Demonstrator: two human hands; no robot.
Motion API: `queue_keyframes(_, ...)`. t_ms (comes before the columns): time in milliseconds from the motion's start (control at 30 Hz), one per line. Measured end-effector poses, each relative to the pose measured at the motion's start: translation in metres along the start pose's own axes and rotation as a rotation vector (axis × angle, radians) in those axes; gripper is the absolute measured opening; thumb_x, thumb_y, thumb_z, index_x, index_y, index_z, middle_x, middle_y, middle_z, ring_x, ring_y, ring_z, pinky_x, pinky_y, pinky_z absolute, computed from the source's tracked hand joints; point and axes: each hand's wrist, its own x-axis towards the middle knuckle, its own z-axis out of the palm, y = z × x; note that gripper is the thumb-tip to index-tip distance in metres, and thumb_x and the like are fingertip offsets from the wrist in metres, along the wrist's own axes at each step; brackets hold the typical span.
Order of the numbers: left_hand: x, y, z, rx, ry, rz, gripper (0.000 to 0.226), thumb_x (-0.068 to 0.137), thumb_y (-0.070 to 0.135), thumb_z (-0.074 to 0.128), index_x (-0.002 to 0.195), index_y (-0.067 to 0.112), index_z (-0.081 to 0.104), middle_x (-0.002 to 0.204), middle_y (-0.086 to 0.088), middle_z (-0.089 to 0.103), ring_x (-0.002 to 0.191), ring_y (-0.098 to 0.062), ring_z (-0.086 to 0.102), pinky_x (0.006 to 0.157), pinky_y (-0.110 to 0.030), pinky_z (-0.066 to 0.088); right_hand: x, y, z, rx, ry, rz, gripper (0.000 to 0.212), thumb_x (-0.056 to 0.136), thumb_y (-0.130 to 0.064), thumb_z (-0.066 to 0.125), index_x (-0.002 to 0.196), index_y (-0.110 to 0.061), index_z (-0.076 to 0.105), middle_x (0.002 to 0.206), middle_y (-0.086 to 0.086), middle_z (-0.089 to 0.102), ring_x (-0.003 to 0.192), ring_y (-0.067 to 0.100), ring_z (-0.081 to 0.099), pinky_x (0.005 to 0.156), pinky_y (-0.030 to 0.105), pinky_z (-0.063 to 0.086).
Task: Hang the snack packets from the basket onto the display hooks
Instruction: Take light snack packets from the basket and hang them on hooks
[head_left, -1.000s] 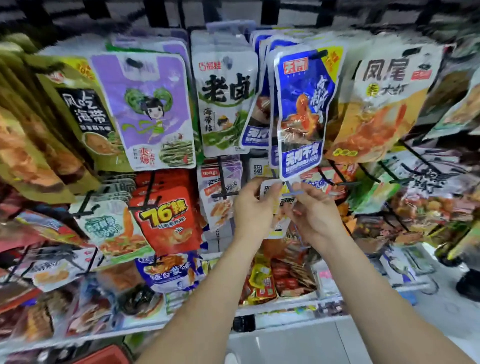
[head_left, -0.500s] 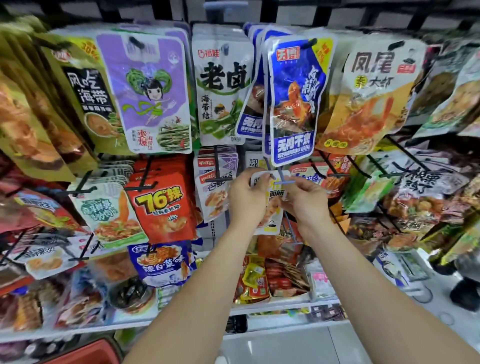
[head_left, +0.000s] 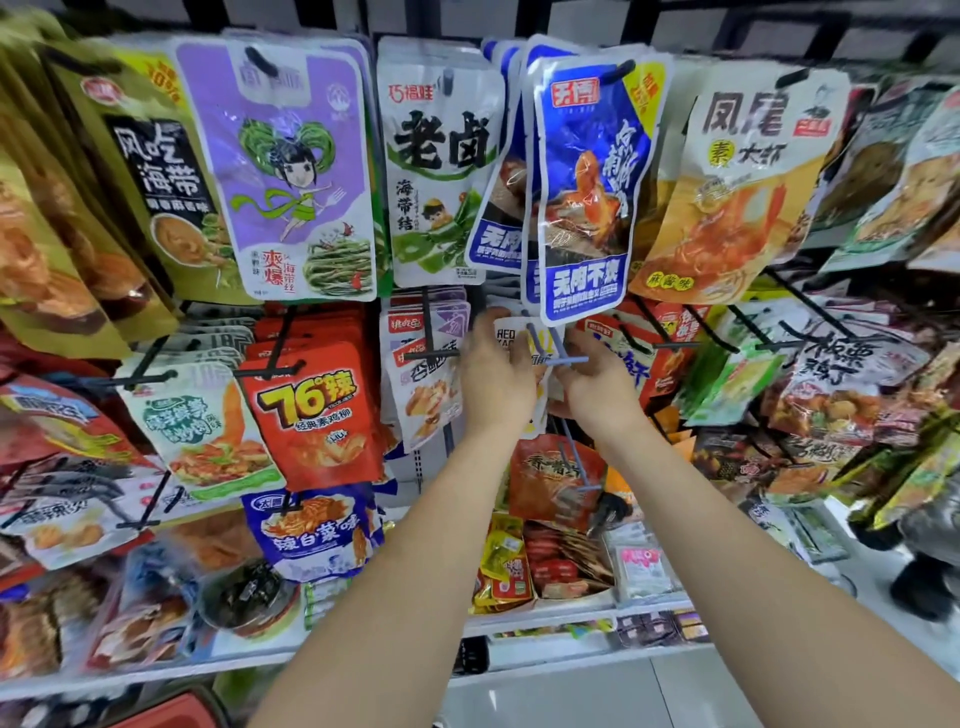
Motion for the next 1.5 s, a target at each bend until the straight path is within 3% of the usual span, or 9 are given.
queue_keyframes(167, -0.029, -0.014, 0.004, 0.101, -0.036, 0.015, 0.062, 0.095, 0.009, 0.051, 0.15, 0.015, 0.024, 0.139, -0.01, 0.05, 0.119, -0.027, 0.053, 0.092, -0.03, 0.045, 0.009, -0.001, -0.005, 0.099, -0.117, 0.144, 0.047, 0.098, 0.004, 0.039, 0.135, -0.024, 0.048, 0.103, -0.01, 0.058, 0.111, 0.024, 0.054, 0.09, 0.046, 0.054)
queue_keyframes(300, -0.04, -0.018, 0.0, 0.118, -0.005, 0.027, 0.07, 0.093, 0.009, 0.056, 0.15, 0.022, 0.019, 0.131, -0.01, 0.057, 0.101, -0.029, 0.063, 0.08, -0.041, 0.054, 0.013, 0.003, -0.009, 0.021, -0.162, 0.16, 0.039, 0.095, 0.0, 0.044, 0.129, -0.016, 0.054, 0.104, 0.0, 0.064, 0.101, 0.021, 0.061, 0.094, 0.047, 0.053)
queue_keyframes(467, -0.07, -0.014, -0.016, 0.189, 0.035, 0.229, 0.058, 0.09, -0.005, 0.048, 0.144, 0.015, 0.038, 0.151, -0.011, 0.036, 0.137, -0.027, 0.039, 0.107, -0.034, 0.04, 0.007, 0.004, -0.016, -0.008, -0.148, 0.094, 0.03, 0.095, 0.0, 0.044, 0.102, -0.022, 0.063, 0.076, -0.01, 0.066, 0.075, 0.006, 0.067, 0.076, 0.032, 0.057)
queue_keyframes(700, -0.032, -0.01, -0.016, 0.319, -0.097, 0.287, 0.062, 0.08, -0.009, 0.052, 0.136, 0.018, 0.051, 0.133, -0.012, 0.045, 0.121, -0.03, 0.048, 0.089, -0.042, 0.051, 0.006, 0.012, -0.019, 0.052, 0.042, -0.067, 0.029, 0.093, -0.001, 0.05, 0.113, -0.017, 0.063, 0.107, 0.008, 0.066, 0.096, 0.019, 0.066, 0.062, 0.024, 0.058)
queue_keyframes(867, -0.016, -0.011, -0.017, 0.348, -0.178, 0.201, 0.066, 0.082, -0.007, 0.051, 0.141, 0.022, 0.044, 0.144, -0.009, 0.035, 0.133, -0.027, 0.035, 0.099, -0.034, 0.041, 0.007, 0.012, -0.015, 0.161, 0.001, 0.005, 0.034, 0.094, 0.0, 0.051, 0.1, -0.031, 0.061, 0.101, 0.01, 0.056, 0.105, 0.03, 0.062, 0.081, 0.046, 0.059)
queue_keyframes(967, -0.016, -0.016, -0.017, 0.317, -0.206, 0.142, 0.068, 0.086, -0.002, 0.053, 0.145, 0.026, 0.038, 0.154, -0.005, 0.027, 0.139, -0.026, 0.029, 0.104, -0.037, 0.042, 0.007, 0.011, -0.017, 0.2, -0.046, 0.042, 0.027, 0.096, -0.004, 0.051, 0.11, -0.026, 0.059, 0.114, 0.001, 0.061, 0.108, 0.022, 0.063, 0.083, 0.042, 0.058)
queue_keyframes(1200, -0.02, -0.022, -0.02, 0.298, -0.303, 0.036, 0.066, 0.091, 0.004, 0.052, 0.147, 0.033, 0.032, 0.153, -0.004, 0.033, 0.101, -0.027, 0.061, 0.067, -0.018, 0.037, 0.007, 0.013, -0.014, 0.017, -0.15, 0.135, 0.047, 0.097, -0.007, 0.047, 0.143, -0.011, 0.039, 0.141, 0.018, 0.049, 0.128, 0.037, 0.048, 0.102, 0.057, 0.044)
queue_keyframes(1367, -0.017, -0.027, -0.017, 0.087, -0.306, -0.01, 0.057, 0.089, 0.004, 0.059, 0.136, 0.032, 0.044, 0.142, 0.007, 0.048, 0.125, -0.017, 0.051, 0.093, -0.029, 0.049, 0.01, 0.006, -0.008, 0.028, -0.226, 0.182, 0.04, 0.093, 0.008, 0.041, 0.128, -0.011, 0.046, 0.101, -0.003, 0.058, 0.101, 0.021, 0.058, 0.102, 0.052, 0.045)
queue_keyframes(1500, -0.017, -0.03, -0.019, 0.106, -0.308, -0.015, 0.059, 0.088, 0.0, 0.057, 0.135, 0.032, 0.045, 0.141, 0.007, 0.048, 0.128, -0.016, 0.048, 0.102, -0.036, 0.046, 0.011, 0.013, -0.009, -0.003, -0.28, 0.223, 0.05, 0.093, 0.008, 0.041, 0.141, -0.007, 0.04, 0.124, 0.013, 0.06, 0.117, 0.03, 0.056, 0.103, 0.054, 0.043)
